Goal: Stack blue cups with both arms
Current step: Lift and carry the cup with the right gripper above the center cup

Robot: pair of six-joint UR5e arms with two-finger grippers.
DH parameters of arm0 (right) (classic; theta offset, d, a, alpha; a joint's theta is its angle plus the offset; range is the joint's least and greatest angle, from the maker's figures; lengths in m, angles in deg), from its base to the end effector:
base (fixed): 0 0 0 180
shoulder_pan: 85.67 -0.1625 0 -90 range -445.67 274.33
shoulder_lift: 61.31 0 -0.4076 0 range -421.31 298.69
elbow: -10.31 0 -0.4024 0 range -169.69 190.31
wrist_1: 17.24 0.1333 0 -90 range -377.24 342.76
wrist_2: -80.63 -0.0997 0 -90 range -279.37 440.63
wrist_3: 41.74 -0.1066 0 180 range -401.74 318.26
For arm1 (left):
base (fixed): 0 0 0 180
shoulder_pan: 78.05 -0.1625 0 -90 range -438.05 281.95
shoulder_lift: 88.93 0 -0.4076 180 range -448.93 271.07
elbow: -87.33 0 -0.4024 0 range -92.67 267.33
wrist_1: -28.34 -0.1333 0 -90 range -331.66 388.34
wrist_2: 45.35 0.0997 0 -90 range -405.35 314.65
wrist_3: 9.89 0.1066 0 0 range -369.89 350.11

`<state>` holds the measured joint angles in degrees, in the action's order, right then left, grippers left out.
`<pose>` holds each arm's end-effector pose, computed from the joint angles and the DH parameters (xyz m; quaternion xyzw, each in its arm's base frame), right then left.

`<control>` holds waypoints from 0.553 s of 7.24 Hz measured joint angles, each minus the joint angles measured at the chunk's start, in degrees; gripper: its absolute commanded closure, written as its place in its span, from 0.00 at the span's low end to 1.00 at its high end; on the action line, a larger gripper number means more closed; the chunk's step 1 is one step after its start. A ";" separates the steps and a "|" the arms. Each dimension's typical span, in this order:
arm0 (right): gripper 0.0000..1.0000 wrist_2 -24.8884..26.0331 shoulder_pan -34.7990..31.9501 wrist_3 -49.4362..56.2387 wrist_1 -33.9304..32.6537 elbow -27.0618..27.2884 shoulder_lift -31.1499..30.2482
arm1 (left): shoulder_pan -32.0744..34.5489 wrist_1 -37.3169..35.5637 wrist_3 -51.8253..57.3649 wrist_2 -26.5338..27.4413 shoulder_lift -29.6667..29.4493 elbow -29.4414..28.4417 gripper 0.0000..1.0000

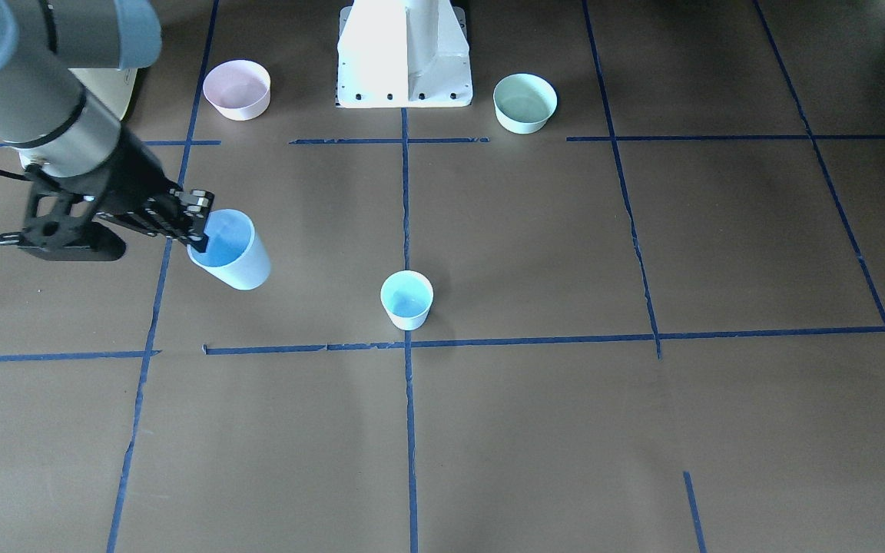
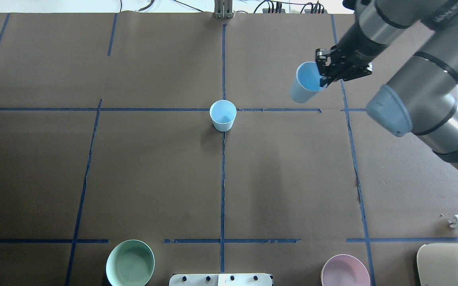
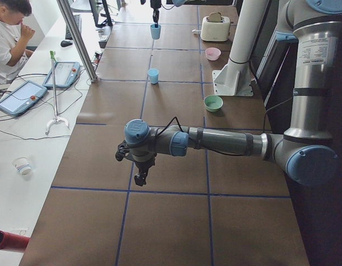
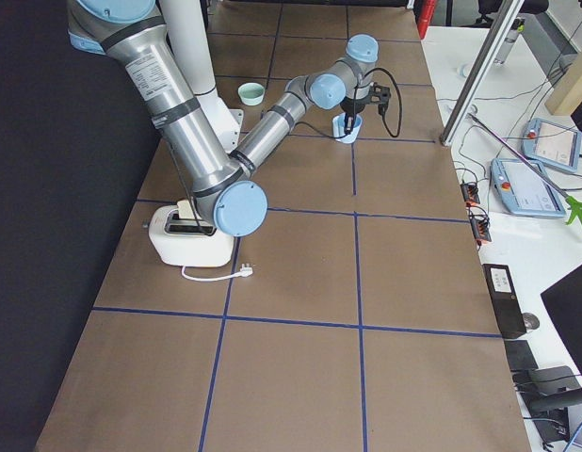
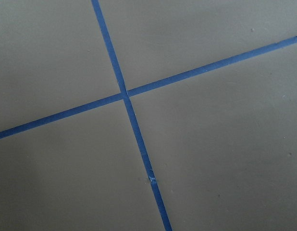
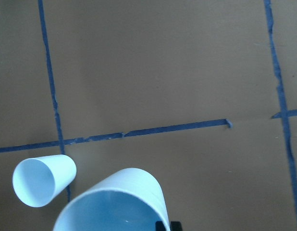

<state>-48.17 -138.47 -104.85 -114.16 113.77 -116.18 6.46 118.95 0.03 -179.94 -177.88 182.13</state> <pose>-0.3282 -0.5424 0.1898 -0.0234 -0.4565 0.0825 0.8856 -0.0104 -0.5026 0.6118 0.0498 0.3775 0.1383 0.9143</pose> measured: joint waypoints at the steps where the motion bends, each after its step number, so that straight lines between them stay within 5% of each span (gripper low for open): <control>1: 1.00 3.50 3.55 -4.99 0.00 -3.69 4.92 | 0.02 0.00 -0.05 -0.11 0.29 -0.36 0.01; 4: 1.00 9.40 10.55 -11.28 0.22 -10.72 11.98 | 0.04 0.08 -0.08 -0.31 0.59 -0.40 0.01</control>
<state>-38.77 -127.93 -116.13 -113.94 103.05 -104.20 6.50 119.03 -0.05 -180.25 -177.29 181.73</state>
